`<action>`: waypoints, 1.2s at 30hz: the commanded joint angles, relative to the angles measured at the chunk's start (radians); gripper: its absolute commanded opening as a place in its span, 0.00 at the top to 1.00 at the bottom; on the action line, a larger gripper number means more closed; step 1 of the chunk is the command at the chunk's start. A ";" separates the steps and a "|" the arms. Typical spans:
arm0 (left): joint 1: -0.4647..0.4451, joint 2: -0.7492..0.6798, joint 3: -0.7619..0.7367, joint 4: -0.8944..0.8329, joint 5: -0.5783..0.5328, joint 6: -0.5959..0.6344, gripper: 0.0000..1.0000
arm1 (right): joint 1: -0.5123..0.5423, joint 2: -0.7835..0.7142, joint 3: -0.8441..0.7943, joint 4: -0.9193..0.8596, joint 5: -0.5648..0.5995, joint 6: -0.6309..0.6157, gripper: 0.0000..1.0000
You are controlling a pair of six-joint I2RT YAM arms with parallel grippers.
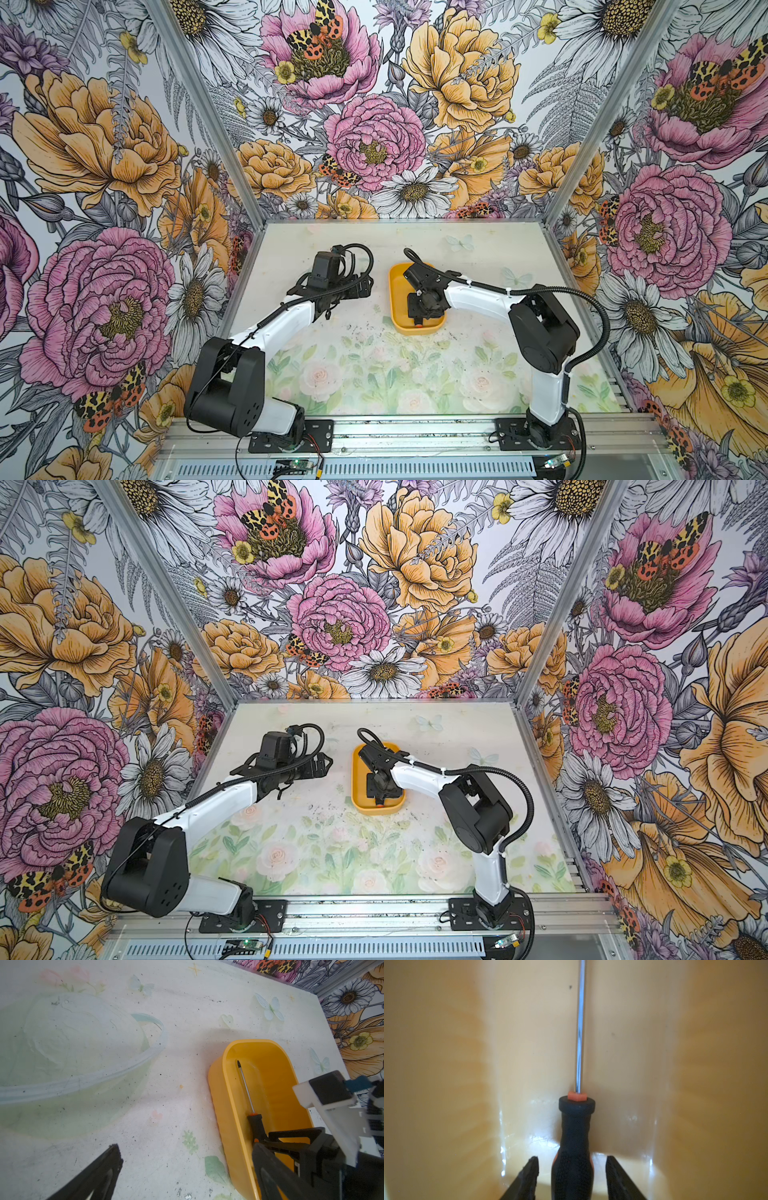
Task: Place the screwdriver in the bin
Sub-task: 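Lower the screwdriver into the yellow tray with the right gripper, then open the right gripper and withdraw both arms toward the robot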
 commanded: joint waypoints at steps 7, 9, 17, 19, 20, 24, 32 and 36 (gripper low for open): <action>0.014 -0.049 0.001 -0.017 -0.006 0.018 0.01 | -0.004 -0.080 0.035 -0.036 0.015 -0.061 0.24; 0.015 -0.062 0.002 -0.018 -0.014 0.023 0.01 | -0.011 -0.107 0.038 -0.052 0.001 -0.107 0.22; 0.039 -0.129 0.022 -0.027 -0.082 0.077 0.01 | -0.022 -0.313 -0.024 -0.059 0.012 -0.508 0.21; 0.049 -0.151 0.027 -0.028 -0.130 0.096 0.01 | -0.043 -0.378 -0.054 -0.055 0.053 -0.602 0.21; 0.054 -0.162 0.030 -0.028 -0.174 0.099 0.01 | -0.064 -0.409 -0.070 -0.048 0.061 -0.645 0.21; 0.073 -0.221 0.010 -0.006 -0.312 0.138 0.01 | -0.210 -0.530 -0.161 0.071 0.044 -0.733 0.21; 0.189 -0.363 -0.156 0.219 -0.368 0.189 0.01 | -0.545 -0.733 -0.518 0.608 0.033 -0.703 0.19; 0.262 -0.401 -0.287 0.421 -0.313 0.199 0.01 | -0.644 -0.747 -0.685 0.818 0.073 -0.651 0.19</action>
